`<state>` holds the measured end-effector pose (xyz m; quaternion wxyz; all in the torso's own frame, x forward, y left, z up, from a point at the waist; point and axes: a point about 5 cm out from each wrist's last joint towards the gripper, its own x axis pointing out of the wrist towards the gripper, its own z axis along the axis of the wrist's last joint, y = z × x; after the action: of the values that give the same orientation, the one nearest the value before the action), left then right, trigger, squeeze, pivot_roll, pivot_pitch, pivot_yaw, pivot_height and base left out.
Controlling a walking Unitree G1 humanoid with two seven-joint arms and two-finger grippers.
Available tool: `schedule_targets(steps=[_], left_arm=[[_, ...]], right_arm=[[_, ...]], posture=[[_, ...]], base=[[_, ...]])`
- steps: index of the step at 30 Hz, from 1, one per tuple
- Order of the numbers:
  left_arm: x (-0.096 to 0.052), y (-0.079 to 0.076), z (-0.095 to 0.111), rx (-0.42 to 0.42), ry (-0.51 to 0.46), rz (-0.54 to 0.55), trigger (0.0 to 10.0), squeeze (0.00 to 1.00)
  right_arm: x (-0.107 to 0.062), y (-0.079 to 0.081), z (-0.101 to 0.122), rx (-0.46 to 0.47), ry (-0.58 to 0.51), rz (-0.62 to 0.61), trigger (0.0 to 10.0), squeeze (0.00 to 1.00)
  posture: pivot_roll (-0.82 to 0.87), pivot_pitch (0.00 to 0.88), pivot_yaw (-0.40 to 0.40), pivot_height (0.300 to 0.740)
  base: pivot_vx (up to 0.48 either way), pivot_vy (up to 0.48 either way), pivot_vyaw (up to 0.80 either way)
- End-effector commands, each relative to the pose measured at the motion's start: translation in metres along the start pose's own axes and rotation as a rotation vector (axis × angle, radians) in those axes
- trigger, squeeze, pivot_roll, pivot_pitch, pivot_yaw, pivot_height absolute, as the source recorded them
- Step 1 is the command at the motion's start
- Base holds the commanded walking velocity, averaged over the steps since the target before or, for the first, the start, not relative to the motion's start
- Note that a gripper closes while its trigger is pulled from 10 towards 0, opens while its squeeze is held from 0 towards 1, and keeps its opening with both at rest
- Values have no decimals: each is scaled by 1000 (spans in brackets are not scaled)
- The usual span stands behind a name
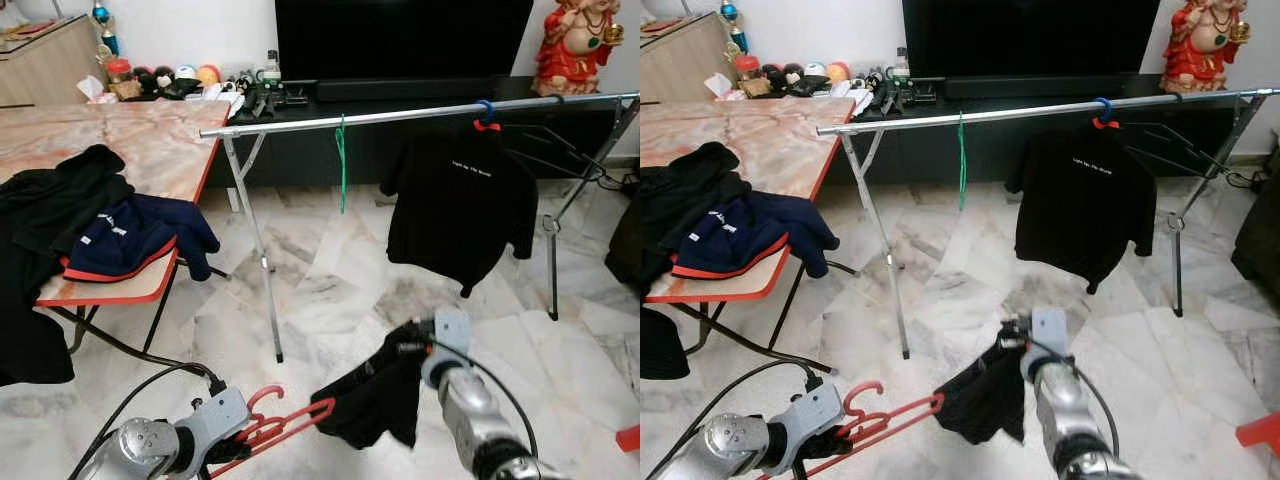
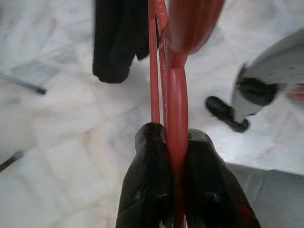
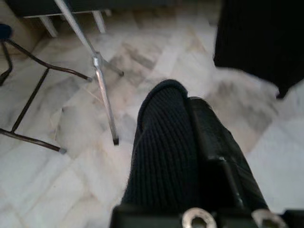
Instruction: Hang hanger
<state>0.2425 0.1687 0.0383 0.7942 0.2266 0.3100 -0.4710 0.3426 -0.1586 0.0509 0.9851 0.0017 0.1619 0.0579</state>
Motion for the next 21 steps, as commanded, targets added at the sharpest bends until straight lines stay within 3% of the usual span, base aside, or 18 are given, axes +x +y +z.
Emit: schedule_targets(steps=[1, 7, 8, 13, 21], left_arm=[[2, -1, 4, 11, 2, -43, 10000, 0], [9, -7, 17, 19, -10, -219, 10000, 0], [14, -2, 27, 15, -51, -206, 10000, 0], [20, 6, 41, -20, -109, -173, 10000, 0], [25, 10, 55, -58, -170, -144, 10000, 0]], right_arm=[[4, 4, 13, -36, -37, 16, 10000, 0], [7, 8, 19, -49, -22, 21, 10000, 0], [9, 7, 21, -47, -5, 7, 10000, 0], [10, 11, 20, -9, 32, 11, 10000, 0], [12, 16, 20, -3, 71, 21, 10000, 0]], posture=[[27, 0, 10, 740], [26, 0, -2, 740], [18, 3, -6, 740], [24, 14, -15, 740], [32, 23, -18, 740]], base=[[0, 0, 0], [0, 0, 0], [0, 0, 0], [0, 0, 0], [0, 0, 0]])
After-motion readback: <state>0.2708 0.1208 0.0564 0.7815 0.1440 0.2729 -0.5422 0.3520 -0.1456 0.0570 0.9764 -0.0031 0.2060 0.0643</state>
